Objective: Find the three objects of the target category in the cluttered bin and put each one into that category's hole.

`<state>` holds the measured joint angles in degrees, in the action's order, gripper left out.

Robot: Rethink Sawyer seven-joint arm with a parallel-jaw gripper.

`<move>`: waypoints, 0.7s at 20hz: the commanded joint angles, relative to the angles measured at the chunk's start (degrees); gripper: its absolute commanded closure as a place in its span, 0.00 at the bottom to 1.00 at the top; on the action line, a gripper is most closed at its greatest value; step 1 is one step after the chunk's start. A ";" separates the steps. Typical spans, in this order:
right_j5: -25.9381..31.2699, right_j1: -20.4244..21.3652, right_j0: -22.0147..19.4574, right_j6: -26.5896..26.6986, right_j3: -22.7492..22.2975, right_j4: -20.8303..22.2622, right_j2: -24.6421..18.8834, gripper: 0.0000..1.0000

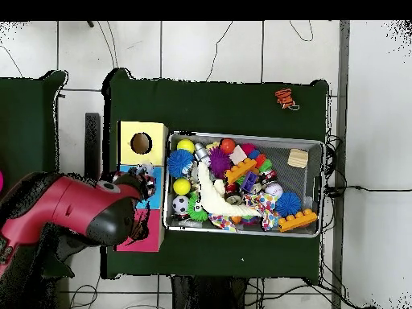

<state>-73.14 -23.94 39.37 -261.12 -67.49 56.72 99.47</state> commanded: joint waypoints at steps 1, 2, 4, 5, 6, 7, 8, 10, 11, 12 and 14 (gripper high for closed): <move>-11.26 -4.13 -3.31 -21.76 5.07 -3.13 2.50 1.00; -12.18 -4.36 -3.50 -21.87 4.91 -3.21 2.95 1.00; -13.49 -4.63 -3.73 -22.06 4.65 -3.28 3.44 1.00; -13.76 -4.65 -3.75 -22.13 4.56 -3.27 3.44 1.00; -13.70 -4.54 -3.67 -22.11 4.63 -3.24 3.17 1.00; -13.41 -4.42 -3.54 -22.12 4.65 -3.18 2.83 1.00; -13.10 -4.32 -3.42 -22.11 4.71 -3.13 2.53 1.00; -11.99 -3.88 -3.04 -22.02 4.99 -2.96 1.45 1.00; -11.36 -3.58 -2.84 -21.96 5.18 -2.86 0.82 1.00; -10.42 -3.05 -2.49 -21.86 5.46 -2.66 -0.33 1.00; -8.24 -2.06 -1.81 -21.70 5.79 -2.22 -2.55 1.00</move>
<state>-80.13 -25.80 37.93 -261.12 -67.48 56.70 102.16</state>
